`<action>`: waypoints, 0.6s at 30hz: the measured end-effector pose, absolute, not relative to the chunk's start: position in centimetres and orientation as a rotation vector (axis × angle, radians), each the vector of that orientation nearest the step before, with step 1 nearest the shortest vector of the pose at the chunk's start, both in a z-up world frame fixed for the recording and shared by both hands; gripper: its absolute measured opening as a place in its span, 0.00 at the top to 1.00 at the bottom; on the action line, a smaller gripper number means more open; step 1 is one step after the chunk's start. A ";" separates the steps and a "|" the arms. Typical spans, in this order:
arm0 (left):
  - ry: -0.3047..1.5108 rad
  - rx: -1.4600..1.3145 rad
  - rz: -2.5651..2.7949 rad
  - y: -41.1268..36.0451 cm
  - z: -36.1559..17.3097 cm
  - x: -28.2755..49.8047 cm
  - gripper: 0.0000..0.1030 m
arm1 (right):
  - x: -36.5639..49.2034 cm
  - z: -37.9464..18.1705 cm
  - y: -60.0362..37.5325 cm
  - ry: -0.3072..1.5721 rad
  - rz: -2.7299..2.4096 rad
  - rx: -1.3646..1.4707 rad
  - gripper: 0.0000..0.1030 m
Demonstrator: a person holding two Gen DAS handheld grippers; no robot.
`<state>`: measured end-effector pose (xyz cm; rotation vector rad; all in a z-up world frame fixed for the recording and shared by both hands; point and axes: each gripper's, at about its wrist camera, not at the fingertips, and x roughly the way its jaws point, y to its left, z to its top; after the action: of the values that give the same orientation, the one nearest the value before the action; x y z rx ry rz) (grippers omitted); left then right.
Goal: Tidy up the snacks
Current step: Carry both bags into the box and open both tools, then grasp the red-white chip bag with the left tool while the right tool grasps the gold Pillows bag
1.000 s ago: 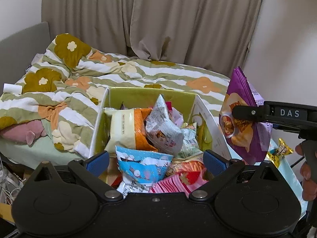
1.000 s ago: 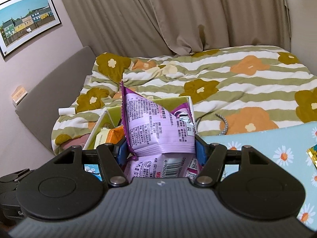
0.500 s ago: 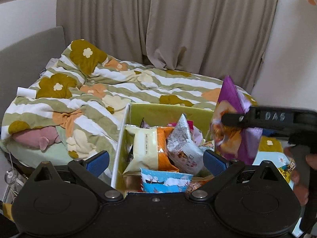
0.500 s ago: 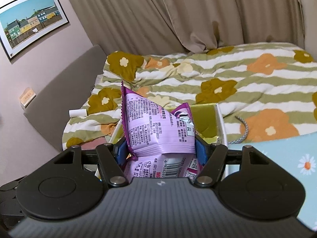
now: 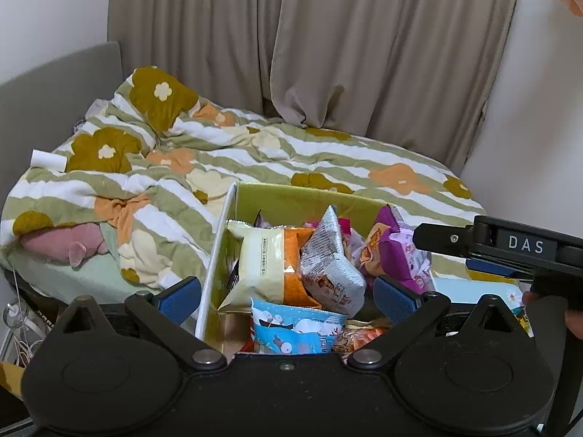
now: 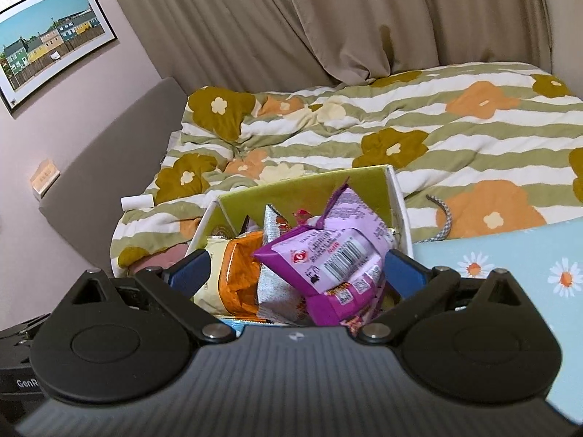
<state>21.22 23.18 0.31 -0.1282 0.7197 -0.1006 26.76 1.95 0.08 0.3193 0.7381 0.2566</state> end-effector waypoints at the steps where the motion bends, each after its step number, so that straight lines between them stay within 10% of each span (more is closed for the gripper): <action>1: 0.714 -0.125 -0.100 23.1 0.5 21.0 0.01 | 26.5 0.2 1.9 0.734 0.256 0.319 0.00; 18: 0.624 -0.072 -0.217 20.5 3.1 16.5 0.00 | 18.2 4.2 -1.4 0.634 0.162 0.304 0.00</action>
<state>16.55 20.55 3.12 -0.0720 0.6239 -0.2171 18.24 -1.43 4.16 0.3043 0.6339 0.1615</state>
